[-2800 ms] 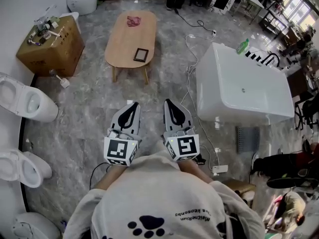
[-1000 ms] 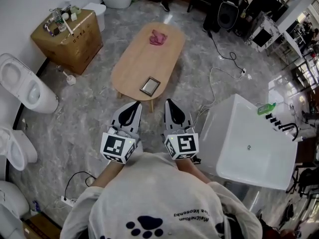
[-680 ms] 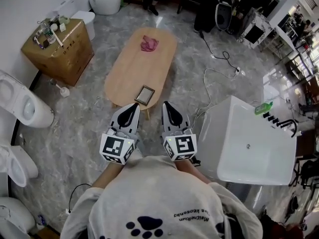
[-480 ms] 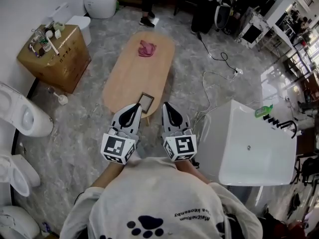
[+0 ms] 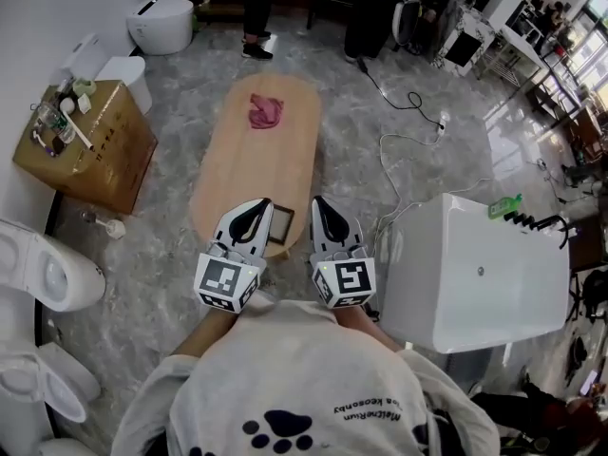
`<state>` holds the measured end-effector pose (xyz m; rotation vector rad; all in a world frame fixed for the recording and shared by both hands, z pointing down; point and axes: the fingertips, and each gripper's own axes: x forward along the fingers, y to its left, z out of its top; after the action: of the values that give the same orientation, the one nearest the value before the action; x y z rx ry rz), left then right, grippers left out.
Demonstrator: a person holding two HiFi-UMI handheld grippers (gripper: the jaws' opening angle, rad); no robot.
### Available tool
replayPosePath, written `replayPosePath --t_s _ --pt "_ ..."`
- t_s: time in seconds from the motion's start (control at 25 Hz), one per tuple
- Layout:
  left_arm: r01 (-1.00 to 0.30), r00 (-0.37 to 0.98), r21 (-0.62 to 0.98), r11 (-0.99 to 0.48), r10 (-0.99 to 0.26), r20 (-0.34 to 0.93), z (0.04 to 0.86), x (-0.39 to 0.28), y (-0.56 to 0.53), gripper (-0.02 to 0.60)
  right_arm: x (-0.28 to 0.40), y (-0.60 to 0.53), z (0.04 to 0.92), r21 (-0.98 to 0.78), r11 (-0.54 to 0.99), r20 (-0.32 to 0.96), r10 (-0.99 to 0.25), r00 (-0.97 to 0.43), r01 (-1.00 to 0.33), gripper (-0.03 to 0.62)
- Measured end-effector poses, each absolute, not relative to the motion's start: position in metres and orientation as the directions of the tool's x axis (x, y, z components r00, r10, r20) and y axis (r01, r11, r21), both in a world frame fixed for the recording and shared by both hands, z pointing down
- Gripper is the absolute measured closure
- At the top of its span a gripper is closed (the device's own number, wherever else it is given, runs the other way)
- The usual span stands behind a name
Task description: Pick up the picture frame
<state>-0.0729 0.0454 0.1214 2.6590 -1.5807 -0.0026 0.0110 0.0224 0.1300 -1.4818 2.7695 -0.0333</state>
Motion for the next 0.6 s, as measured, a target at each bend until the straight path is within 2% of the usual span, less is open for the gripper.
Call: replayPosePath --t_s 0.6 --pt "-0.816 0.577 0.059 -0.574 -0.813 0.076 0.149 -0.081 -0.017 0.574 0.015 -0.033 0.150 -0.047 0.425 0.042 -0.904 -0.426 -0.904 0.586"
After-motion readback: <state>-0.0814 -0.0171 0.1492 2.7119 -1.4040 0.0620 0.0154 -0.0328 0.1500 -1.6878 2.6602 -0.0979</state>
